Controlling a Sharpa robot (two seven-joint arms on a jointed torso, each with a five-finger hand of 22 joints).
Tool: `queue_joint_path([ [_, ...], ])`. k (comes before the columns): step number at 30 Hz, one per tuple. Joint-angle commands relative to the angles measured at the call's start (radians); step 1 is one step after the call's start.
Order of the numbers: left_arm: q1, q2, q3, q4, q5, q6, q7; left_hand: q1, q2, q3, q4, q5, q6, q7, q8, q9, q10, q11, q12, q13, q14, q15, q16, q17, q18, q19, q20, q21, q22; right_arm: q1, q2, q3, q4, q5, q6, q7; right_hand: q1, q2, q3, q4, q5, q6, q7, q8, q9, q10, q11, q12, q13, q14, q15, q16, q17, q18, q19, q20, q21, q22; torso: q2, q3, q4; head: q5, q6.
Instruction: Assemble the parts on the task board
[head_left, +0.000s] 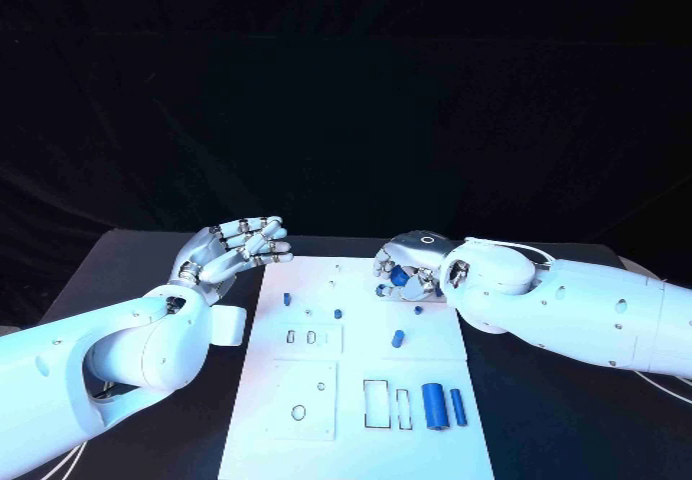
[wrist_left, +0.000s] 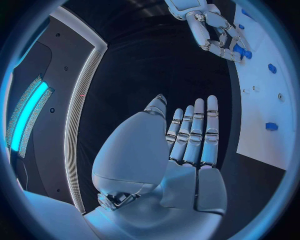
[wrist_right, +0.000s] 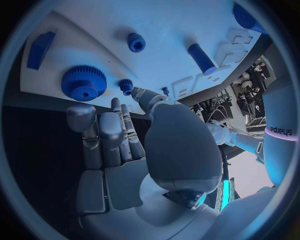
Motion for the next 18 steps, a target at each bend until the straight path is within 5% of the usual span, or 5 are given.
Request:
queue_joint_path([
  [1, 0.003, -0.001, 0.001, 0.004, 0.003, 0.026, -0.002, 0.008, -0.003, 0.006, 0.002, -0.005, 0.008, 0.036, 0.006, 0.001, 0.007, -0.001, -0.001, 0.000, 0.008, -0.002, 0.007, 0.001, 0.006, 0.004, 0.000, 0.005, 0.001, -0.001, 0.004, 0.000, 0.000, -0.055, 0.043, -0.027, 0.012, -0.001, 0.002, 0.005, 0.008, 0.001, -0.003, -0.006, 0.002, -0.009, 0.001, -0.005, 0.002, 0.015, 0.005, 0.027, 0.027, -0.019, 0.010, 0.002, 0.027, 0.035, 0.007, 0.0010, 0.0013, 0.000, 0.002],
  [18, 0.004, -0.003, 0.001, 0.000, 0.003, 0.019, -0.006, 0.004, -0.002, 0.005, 0.003, -0.005, 0.005, 0.038, 0.003, -0.001, 0.005, 0.001, -0.006, -0.001, 0.002, 0.001, 0.003, 0.002, 0.006, 0.006, -0.001, 0.007, 0.001, -0.005, 0.019, 0.000, -0.015, -0.068, 0.039, -0.022, 0.036, 0.023, 0.070, 0.004, -0.020, 0.043, -0.017, 0.012, 0.023, 0.040, -0.011, 0.008, 0.022, 0.039, 0.000, 0.182, 0.190, -0.052, 0.082, 0.001, 0.202, 0.278, 0.018, 0.0003, 0.0047, 0.005, 0.004],
])
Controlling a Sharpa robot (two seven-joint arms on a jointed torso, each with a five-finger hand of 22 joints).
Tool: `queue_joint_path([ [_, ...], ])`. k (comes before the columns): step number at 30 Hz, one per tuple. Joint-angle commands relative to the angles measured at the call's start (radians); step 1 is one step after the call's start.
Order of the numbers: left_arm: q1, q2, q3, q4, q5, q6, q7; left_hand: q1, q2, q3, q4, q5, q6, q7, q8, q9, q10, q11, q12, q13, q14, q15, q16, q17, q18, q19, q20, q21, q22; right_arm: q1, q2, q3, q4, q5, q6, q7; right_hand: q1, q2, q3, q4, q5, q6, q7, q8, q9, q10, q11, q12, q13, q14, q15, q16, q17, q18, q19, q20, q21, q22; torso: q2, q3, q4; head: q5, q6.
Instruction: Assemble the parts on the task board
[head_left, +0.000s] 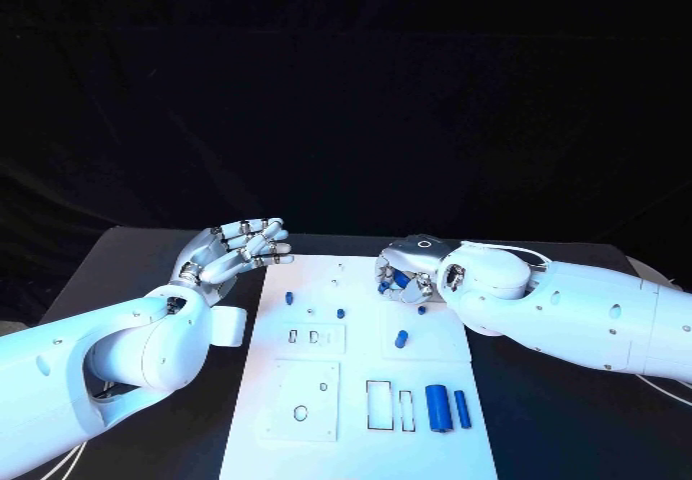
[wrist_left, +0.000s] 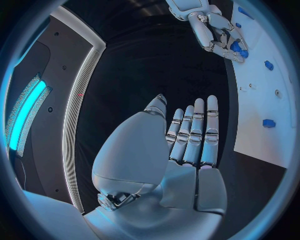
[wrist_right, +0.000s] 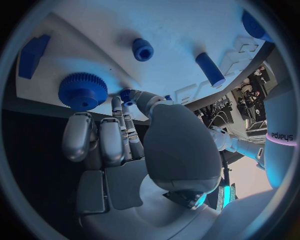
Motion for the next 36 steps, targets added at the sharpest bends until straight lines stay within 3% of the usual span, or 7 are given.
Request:
queue_joint_path([
  [1, 0.002, 0.001, 0.001, 0.000, 0.003, 0.013, 0.002, 0.004, -0.002, 0.005, 0.003, -0.005, 0.005, 0.038, 0.004, 0.000, 0.005, 0.001, -0.006, -0.001, -0.002, 0.004, 0.003, 0.001, 0.006, 0.006, -0.001, 0.007, 0.002, -0.001, 0.001, 0.000, -0.001, -0.023, 0.008, -0.002, 0.007, 0.006, 0.014, -0.001, -0.006, 0.015, -0.004, 0.010, 0.006, 0.018, -0.005, 0.008, 0.003, 0.038, -0.006, 0.020, 0.022, -0.024, 0.016, -0.001, 0.022, 0.032, 0.003, -0.0005, 0.0017, 0.000, -0.002],
  [4, 0.002, 0.001, 0.001, -0.001, 0.003, 0.012, 0.001, 0.004, -0.002, 0.005, 0.003, -0.005, 0.005, 0.038, 0.004, 0.000, 0.005, 0.001, -0.006, -0.001, -0.002, 0.004, 0.003, 0.001, 0.006, 0.006, -0.001, 0.007, 0.002, -0.001, 0.001, 0.000, -0.001, -0.023, -0.011, 0.000, 0.015, 0.025, 0.033, -0.009, -0.009, 0.046, -0.020, 0.033, 0.025, 0.059, -0.020, 0.021, 0.014, 0.044, -0.017, 0.050, 0.055, -0.033, 0.039, -0.009, 0.061, 0.090, 0.005, -0.0002, 0.0024, -0.001, -0.002],
  [9, 0.002, 0.000, 0.001, -0.003, 0.003, 0.011, -0.001, 0.004, -0.002, 0.005, 0.003, -0.005, 0.005, 0.038, 0.004, 0.000, 0.005, 0.001, -0.006, -0.001, -0.002, 0.004, 0.003, 0.001, 0.006, 0.006, -0.001, 0.007, 0.002, -0.002, -0.002, 0.000, 0.003, -0.022, -0.054, -0.002, 0.020, 0.039, 0.046, -0.018, -0.028, 0.059, -0.028, 0.049, 0.040, 0.080, -0.029, 0.026, 0.021, 0.045, -0.025, 0.061, 0.063, -0.037, 0.047, -0.016, 0.078, 0.115, 0.007, -0.0005, 0.0013, 0.001, 0.000],
  [14, 0.002, 0.000, 0.001, -0.006, 0.003, 0.010, -0.004, 0.004, -0.001, 0.006, 0.003, -0.005, 0.004, 0.038, 0.003, -0.001, 0.004, 0.001, -0.008, -0.002, -0.004, 0.005, 0.002, 0.001, 0.005, 0.006, -0.001, 0.007, 0.002, -0.002, -0.008, 0.000, 0.018, -0.021, -0.103, -0.010, 0.017, 0.043, 0.049, -0.020, -0.032, 0.065, -0.032, 0.057, 0.050, 0.090, -0.033, 0.028, 0.026, 0.045, -0.028, 0.065, 0.066, -0.042, 0.058, -0.019, 0.094, 0.140, 0.008, 0.0002, 0.0010, 0.001, 0.004],
  [21, 0.002, -0.001, 0.001, -0.010, 0.003, 0.009, -0.005, 0.005, 0.000, 0.006, 0.002, -0.005, 0.004, 0.038, 0.002, -0.001, 0.004, 0.002, -0.009, -0.002, -0.005, 0.005, 0.001, 0.002, 0.005, 0.006, -0.001, 0.007, 0.002, 0.000, -0.008, 0.004, 0.037, -0.014, -0.158, -0.037, 0.002, 0.043, 0.049, -0.014, -0.045, 0.061, -0.034, 0.062, 0.060, 0.092, -0.034, 0.024, 0.030, 0.045, -0.028, 0.070, 0.068, -0.045, 0.067, -0.020, 0.108, 0.161, 0.008, -0.0025, 0.0034, 0.000, 0.013],
  [29, 0.002, 0.001, 0.001, -0.010, 0.009, 0.009, -0.006, 0.005, 0.000, 0.007, 0.002, -0.005, 0.003, 0.038, 0.002, -0.001, 0.003, 0.002, -0.009, -0.002, -0.006, 0.005, 0.001, 0.002, 0.005, 0.007, -0.001, 0.008, 0.002, 0.004, 0.055, 0.007, -0.027, 0.001, -0.206, -0.055, -0.010, 0.043, 0.052, -0.007, -0.054, 0.053, -0.033, 0.063, 0.067, 0.089, -0.032, 0.018, 0.031, 0.044, -0.028, 0.073, 0.069, -0.045, 0.065, -0.021, 0.110, 0.164, 0.013, -0.0034, 0.0095, -0.004, 0.016],
  [36, 0.002, 0.003, 0.001, -0.008, 0.010, 0.010, -0.007, 0.005, 0.000, 0.007, 0.002, -0.005, 0.003, 0.038, 0.002, -0.001, 0.003, 0.002, -0.009, -0.002, -0.006, 0.005, 0.001, 0.002, 0.005, 0.007, -0.001, 0.008, 0.002, 0.005, 0.117, 0.008, -0.085, 0.011, -0.231, -0.058, -0.013, 0.042, 0.053, -0.006, -0.055, 0.051, -0.032, 0.063, 0.069, 0.087, -0.032, 0.016, 0.032, 0.045, -0.027, 0.077, 0.076, -0.047, 0.069, -0.020, 0.115, 0.172, 0.015, -0.0020, 0.0100, 0.002, 0.014],
])
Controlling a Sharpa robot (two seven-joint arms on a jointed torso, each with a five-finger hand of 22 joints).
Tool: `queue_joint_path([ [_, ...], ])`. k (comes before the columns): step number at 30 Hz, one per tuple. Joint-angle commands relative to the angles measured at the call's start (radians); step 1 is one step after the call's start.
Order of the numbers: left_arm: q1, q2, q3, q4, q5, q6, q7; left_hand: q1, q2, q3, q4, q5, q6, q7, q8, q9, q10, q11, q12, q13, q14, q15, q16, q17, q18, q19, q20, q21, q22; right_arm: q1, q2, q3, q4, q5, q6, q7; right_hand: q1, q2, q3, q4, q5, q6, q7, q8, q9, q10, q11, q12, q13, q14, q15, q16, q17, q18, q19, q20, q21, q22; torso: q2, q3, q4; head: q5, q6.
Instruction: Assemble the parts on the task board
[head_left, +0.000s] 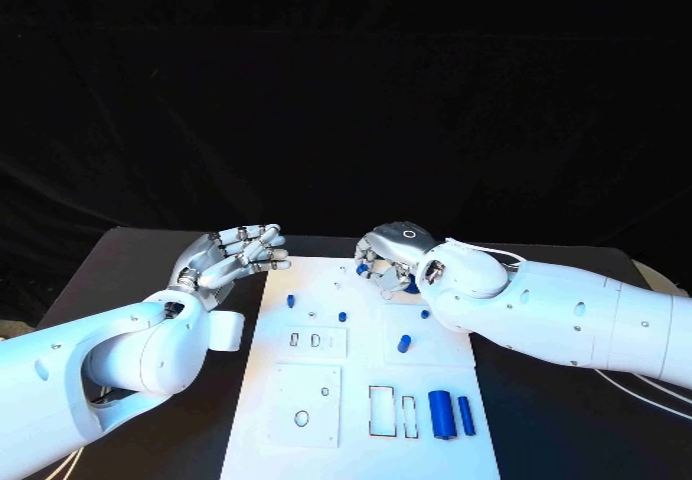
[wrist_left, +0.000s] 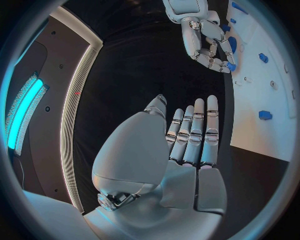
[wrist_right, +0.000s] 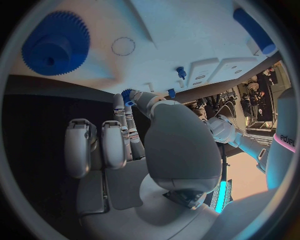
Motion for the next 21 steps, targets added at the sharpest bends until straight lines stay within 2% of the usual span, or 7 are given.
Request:
queue_joint_path([
  [1, 0.002, 0.003, 0.001, 0.003, 0.006, 0.011, 0.004, 0.005, 0.000, 0.004, -0.001, -0.005, 0.003, 0.038, 0.003, -0.001, 0.004, 0.002, -0.006, -0.002, -0.002, 0.001, 0.001, 0.001, 0.005, 0.007, -0.001, 0.004, 0.001, 0.001, 0.021, 0.000, -0.020, 0.007, -0.042, -0.014, -0.009, -0.003, 0.000, 0.005, -0.003, -0.006, 0.000, 0.004, 0.023, 0.002, 0.004, -0.005, 0.000, 0.044, -0.007, 0.006, 0.003, -0.016, 0.009, 0.001, 0.006, 0.019, 0.002, 0.0006, 0.0022, 0.003, -0.001],
  [8, 0.003, 0.007, 0.001, 0.000, 0.006, 0.011, 0.002, 0.006, 0.001, 0.005, -0.002, -0.005, 0.003, 0.038, 0.002, -0.001, 0.003, 0.002, -0.007, -0.002, -0.003, 0.001, 0.000, 0.002, 0.005, 0.007, -0.001, 0.004, 0.001, -0.002, 0.059, 0.001, -0.051, 0.019, -0.033, -0.013, -0.013, -0.003, 0.003, 0.006, 0.000, -0.013, 0.002, 0.003, 0.027, -0.001, 0.006, -0.009, 0.001, 0.044, -0.006, 0.009, 0.004, -0.017, 0.008, 0.001, 0.007, 0.021, 0.002, -0.0005, 0.0073, 0.002, -0.006],
  [13, 0.003, 0.007, 0.001, -0.001, 0.006, 0.010, 0.001, 0.006, 0.001, 0.005, -0.002, -0.005, 0.003, 0.038, 0.002, -0.001, 0.003, 0.002, -0.007, -0.002, -0.003, 0.001, 0.000, 0.002, 0.005, 0.007, -0.001, 0.004, 0.001, -0.004, 0.070, 0.001, -0.066, 0.022, -0.033, -0.015, -0.013, -0.003, 0.003, 0.006, 0.000, -0.013, 0.002, 0.003, 0.027, -0.001, 0.006, -0.009, 0.001, 0.044, -0.006, 0.009, 0.004, -0.017, 0.008, 0.001, 0.007, 0.021, 0.003, -0.0019, 0.0075, 0.004, -0.007],
  [21, 0.004, 0.008, 0.001, -0.001, 0.006, 0.011, 0.002, 0.007, 0.001, 0.005, -0.002, -0.005, 0.002, 0.038, 0.002, -0.001, 0.003, 0.002, -0.008, -0.002, -0.005, 0.002, -0.001, 0.002, 0.005, 0.006, -0.001, 0.004, 0.001, -0.005, 0.090, 0.001, -0.093, 0.025, -0.031, -0.013, -0.014, -0.003, 0.003, 0.006, 0.001, -0.013, 0.002, 0.003, 0.027, -0.001, 0.006, -0.010, 0.001, 0.044, -0.006, 0.010, 0.006, -0.017, 0.009, 0.002, 0.008, 0.022, 0.004, -0.0014, 0.0078, 0.003, -0.006],
])
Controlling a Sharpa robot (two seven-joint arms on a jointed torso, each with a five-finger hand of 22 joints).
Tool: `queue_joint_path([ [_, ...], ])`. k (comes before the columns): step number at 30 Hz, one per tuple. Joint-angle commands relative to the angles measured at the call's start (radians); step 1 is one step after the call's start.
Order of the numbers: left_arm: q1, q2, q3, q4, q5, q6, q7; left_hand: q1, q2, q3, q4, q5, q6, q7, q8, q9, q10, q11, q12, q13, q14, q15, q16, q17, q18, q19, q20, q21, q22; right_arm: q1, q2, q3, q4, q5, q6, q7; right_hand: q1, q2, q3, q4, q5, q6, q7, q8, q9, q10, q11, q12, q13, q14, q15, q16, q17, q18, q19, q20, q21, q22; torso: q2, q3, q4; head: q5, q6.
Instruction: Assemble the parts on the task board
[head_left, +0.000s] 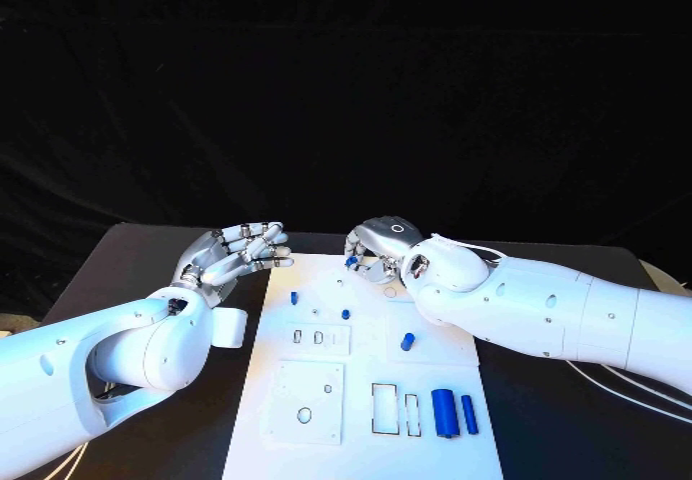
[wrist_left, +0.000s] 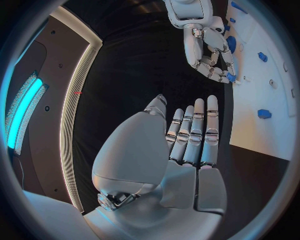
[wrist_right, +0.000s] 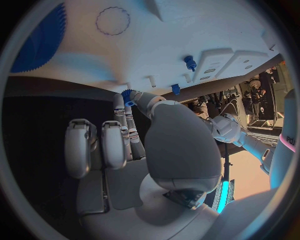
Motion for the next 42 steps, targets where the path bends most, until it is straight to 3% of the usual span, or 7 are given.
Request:
queue_joint_path([
  [1, 0.003, 0.003, 0.001, 0.002, 0.003, 0.011, 0.005, 0.007, 0.001, 0.005, -0.002, -0.005, 0.002, 0.038, 0.002, -0.001, 0.003, 0.002, -0.003, -0.002, -0.005, 0.002, -0.001, 0.001, 0.005, 0.006, -0.001, 0.004, 0.001, -0.002, 0.008, 0.000, -0.008, 0.001, 0.000, -0.004, -0.008, 0.002, 0.001, 0.004, 0.005, -0.004, -0.003, 0.003, 0.027, -0.001, 0.006, -0.005, 0.001, 0.044, -0.006, 0.006, 0.001, -0.017, 0.009, 0.002, 0.004, 0.022, 0.001, -0.0002, 0.0011, -0.001, 0.000],
  [20, 0.004, 0.004, 0.001, -0.001, 0.003, 0.010, 0.000, 0.008, 0.001, 0.006, -0.002, -0.006, 0.002, 0.038, 0.002, -0.002, 0.003, 0.002, -0.004, -0.002, -0.006, 0.002, -0.001, 0.001, 0.005, 0.006, -0.001, 0.004, 0.001, -0.013, 0.030, 0.000, -0.034, 0.011, 0.034, 0.006, -0.015, -0.002, 0.001, 0.005, 0.008, -0.011, -0.001, 0.002, 0.031, -0.005, 0.008, -0.009, 0.002, 0.044, -0.004, 0.008, 0.001, -0.017, 0.008, 0.003, 0.005, 0.024, 0.003, -0.0009, 0.0032, 0.003, -0.005],
  [26, 0.009, 0.000, 0.001, 0.001, 0.003, 0.009, -0.001, 0.009, 0.001, 0.006, -0.003, -0.006, 0.001, 0.039, 0.001, -0.002, 0.002, 0.003, -0.005, -0.002, -0.007, 0.002, -0.002, 0.001, 0.005, 0.006, -0.001, 0.004, 0.000, -0.013, 0.021, 0.000, -0.021, 0.009, 0.045, 0.002, -0.017, -0.003, 0.001, 0.006, 0.007, -0.013, 0.000, 0.002, 0.032, -0.006, 0.009, -0.010, 0.002, 0.044, -0.003, 0.008, 0.000, -0.016, 0.006, 0.004, 0.004, 0.022, 0.006, -0.0016, 0.0038, 0.004, -0.003],
  [42, 0.014, -0.002, 0.001, -0.003, 0.003, 0.007, -0.002, 0.010, 0.001, 0.007, -0.003, -0.006, 0.001, 0.039, 0.001, -0.002, 0.002, 0.003, -0.005, -0.002, -0.008, 0.002, -0.002, 0.002, 0.005, 0.006, -0.001, 0.004, 0.000, -0.014, 0.009, 0.000, -0.004, -0.009, 0.024, -0.009, -0.020, -0.004, 0.000, 0.007, 0.007, -0.014, 0.001, 0.002, 0.033, -0.007, 0.010, -0.011, 0.003, 0.043, -0.002, 0.008, -0.001, -0.016, 0.005, 0.004, 0.003, 0.021, 0.006, -0.0012, 0.0058, 0.003, -0.005],
])
